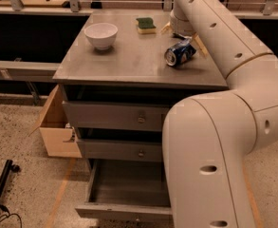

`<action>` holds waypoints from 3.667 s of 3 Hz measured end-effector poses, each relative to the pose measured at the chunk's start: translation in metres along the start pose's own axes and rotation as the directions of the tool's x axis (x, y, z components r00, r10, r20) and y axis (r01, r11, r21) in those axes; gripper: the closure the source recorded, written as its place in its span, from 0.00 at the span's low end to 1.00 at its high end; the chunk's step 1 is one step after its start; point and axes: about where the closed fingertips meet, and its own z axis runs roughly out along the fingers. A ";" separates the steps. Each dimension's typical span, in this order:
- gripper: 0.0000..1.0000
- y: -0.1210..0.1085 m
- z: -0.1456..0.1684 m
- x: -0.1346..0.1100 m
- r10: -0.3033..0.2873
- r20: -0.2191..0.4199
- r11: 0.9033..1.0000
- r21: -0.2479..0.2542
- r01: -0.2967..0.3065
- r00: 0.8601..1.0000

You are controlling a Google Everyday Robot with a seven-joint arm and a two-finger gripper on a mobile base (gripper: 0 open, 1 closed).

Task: Place pepsi can into bottom drawer

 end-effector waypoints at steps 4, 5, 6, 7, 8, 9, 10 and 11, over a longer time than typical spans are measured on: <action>0.88 0.020 -0.009 -0.015 -0.015 0.072 1.000 0.016 0.014 0.997; 1.00 0.043 -0.065 -0.014 -0.011 0.044 0.988 0.153 0.004 0.999; 1.00 0.064 -0.120 -0.037 -0.044 0.018 0.952 0.305 0.037 0.999; 1.00 0.093 -0.125 -0.086 -0.126 0.057 0.927 0.362 0.097 0.990; 1.00 0.119 -0.114 -0.127 -0.188 0.092 0.917 0.373 0.141 0.978; 1.00 0.126 -0.109 -0.135 -0.197 0.103 0.919 0.365 0.147 0.975; 1.00 0.130 -0.111 -0.136 -0.209 0.094 0.923 0.349 0.164 0.973; 1.00 0.139 -0.108 -0.164 -0.224 0.111 0.907 0.387 0.166 0.968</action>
Offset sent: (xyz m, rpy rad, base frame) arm -0.0044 -0.0009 -0.0380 -0.0159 0.1318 -0.0019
